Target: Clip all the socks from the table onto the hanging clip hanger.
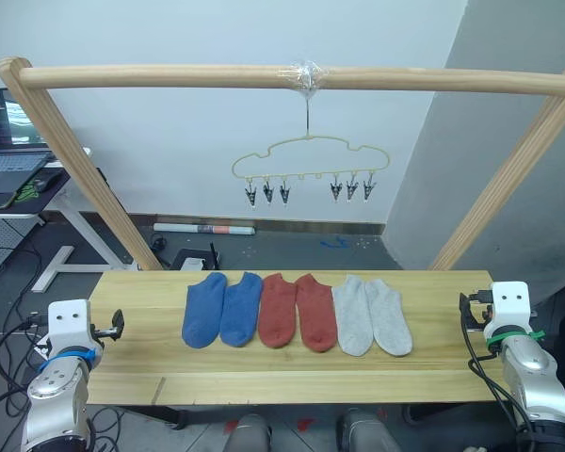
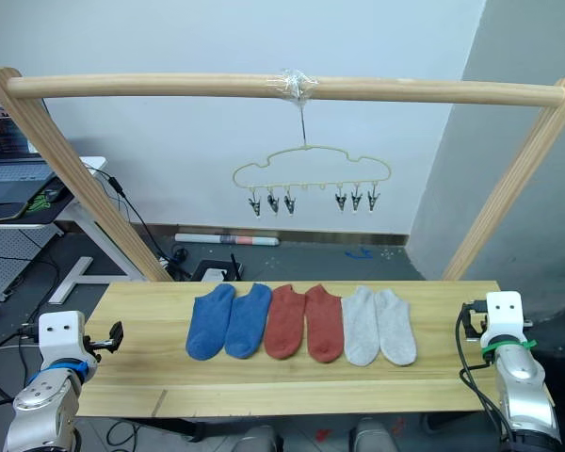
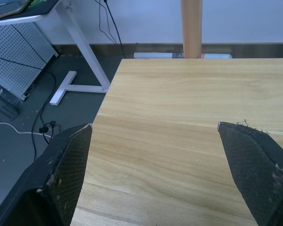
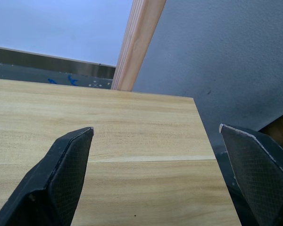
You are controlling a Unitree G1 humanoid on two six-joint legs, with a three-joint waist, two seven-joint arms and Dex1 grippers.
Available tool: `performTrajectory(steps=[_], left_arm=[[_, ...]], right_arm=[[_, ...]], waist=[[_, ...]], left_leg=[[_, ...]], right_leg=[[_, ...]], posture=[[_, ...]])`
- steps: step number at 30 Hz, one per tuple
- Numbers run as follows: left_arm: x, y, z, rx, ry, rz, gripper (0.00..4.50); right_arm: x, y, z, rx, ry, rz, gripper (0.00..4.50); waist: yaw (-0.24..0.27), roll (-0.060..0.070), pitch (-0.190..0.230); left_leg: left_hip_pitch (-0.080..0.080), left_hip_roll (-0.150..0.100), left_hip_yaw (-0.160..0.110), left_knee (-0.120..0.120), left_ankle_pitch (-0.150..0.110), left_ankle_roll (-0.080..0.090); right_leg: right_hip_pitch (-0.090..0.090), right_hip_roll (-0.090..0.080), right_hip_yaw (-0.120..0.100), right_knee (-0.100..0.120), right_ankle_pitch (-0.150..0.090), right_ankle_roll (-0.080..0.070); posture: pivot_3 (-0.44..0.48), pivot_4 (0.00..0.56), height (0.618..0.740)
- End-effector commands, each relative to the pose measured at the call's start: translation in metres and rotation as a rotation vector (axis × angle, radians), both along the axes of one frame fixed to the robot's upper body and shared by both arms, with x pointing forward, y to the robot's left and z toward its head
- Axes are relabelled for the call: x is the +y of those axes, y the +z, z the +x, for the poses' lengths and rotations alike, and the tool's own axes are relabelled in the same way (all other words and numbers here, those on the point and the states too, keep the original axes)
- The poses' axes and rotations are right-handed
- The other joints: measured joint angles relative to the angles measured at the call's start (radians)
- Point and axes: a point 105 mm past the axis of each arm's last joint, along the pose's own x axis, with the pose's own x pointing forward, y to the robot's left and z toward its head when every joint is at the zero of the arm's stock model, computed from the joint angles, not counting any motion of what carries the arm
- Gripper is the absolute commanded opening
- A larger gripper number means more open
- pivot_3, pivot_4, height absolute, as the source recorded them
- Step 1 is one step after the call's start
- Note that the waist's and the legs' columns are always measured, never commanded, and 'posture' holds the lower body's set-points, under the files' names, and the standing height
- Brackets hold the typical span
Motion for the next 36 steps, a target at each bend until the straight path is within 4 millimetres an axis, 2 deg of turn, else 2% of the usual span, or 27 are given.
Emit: performTrajectory(steps=[1,15,22,28,30,32,34,36], left_arm=[[0.008,0.014,0.001,-0.042,0.014,0.037,4.41],[0.009,0.022,0.001,-0.062,0.013,0.049,4.41],[0.001,0.032,0.004,-0.093,-0.010,0.039,4.41],[-0.002,0.042,0.003,-0.111,-0.054,0.007,4.41],[-0.010,0.050,0.003,-0.143,-0.094,-0.020,4.41],[-0.027,0.067,0.006,-0.187,-0.175,-0.018,4.41],[-0.033,0.073,0.007,-0.197,-0.200,-0.015,4.41],[-0.060,0.092,0.016,-0.240,-0.307,0.015,4.41]], right_arm=[[-0.003,0.012,0.004,-0.044,0.002,-0.029,4.50],[-0.001,0.013,0.004,-0.040,0.016,-0.037,4.50],[0.003,0.020,0.011,-0.047,0.047,-0.053,4.50],[0.011,0.027,0.014,-0.064,0.078,-0.062,4.50],[0.014,0.031,0.017,-0.070,0.107,-0.069,4.50],[0.023,0.040,0.023,-0.080,0.179,-0.060,4.50],[0.027,0.043,0.025,-0.081,0.205,-0.054,4.50],[0.046,0.058,0.034,-0.097,0.339,-0.085,4.50]], waist=[[0.000,0.000,0.000],[0.000,0.000,0.000],[-0.002,0.000,0.002],[-0.005,0.001,0.007],[-0.006,0.000,0.008],[-0.008,0.001,0.018],[-0.008,0.000,0.027],[-0.009,0.000,0.036]], left_leg=[[0.000,0.000,0.000,0.000,0.000,0.000],[0.000,0.000,0.000,0.000,0.000,0.000],[0.000,0.000,0.000,0.000,0.000,0.000],[0.000,0.000,0.000,0.000,0.000,0.000],[0.000,0.000,0.000,0.000,0.000,0.000],[0.000,0.000,0.000,0.000,0.000,0.000],[0.000,0.000,0.000,0.001,0.000,0.000],[0.000,0.001,0.000,0.001,0.000,0.000]], right_leg=[[0.000,0.000,0.000,0.000,0.000,0.000],[0.000,0.000,0.000,0.000,0.000,0.000],[0.000,0.000,0.000,0.000,0.000,0.000],[0.000,0.000,0.000,0.000,0.000,0.000],[0.000,0.000,0.000,0.000,0.000,0.000],[0.000,0.000,0.000,0.000,0.000,0.000],[0.000,-0.001,0.000,0.000,0.000,0.000],[0.000,0.000,0.000,0.000,0.000,0.000]], posture=[[0.167,0.063,0.740],[0.171,0.071,0.740],[0.156,0.113,0.740],[0.139,0.126,0.740],[0.132,0.132,0.740],[0.127,0.140,0.740],[0.124,0.149,0.740],[0.123,0.156,0.740]])
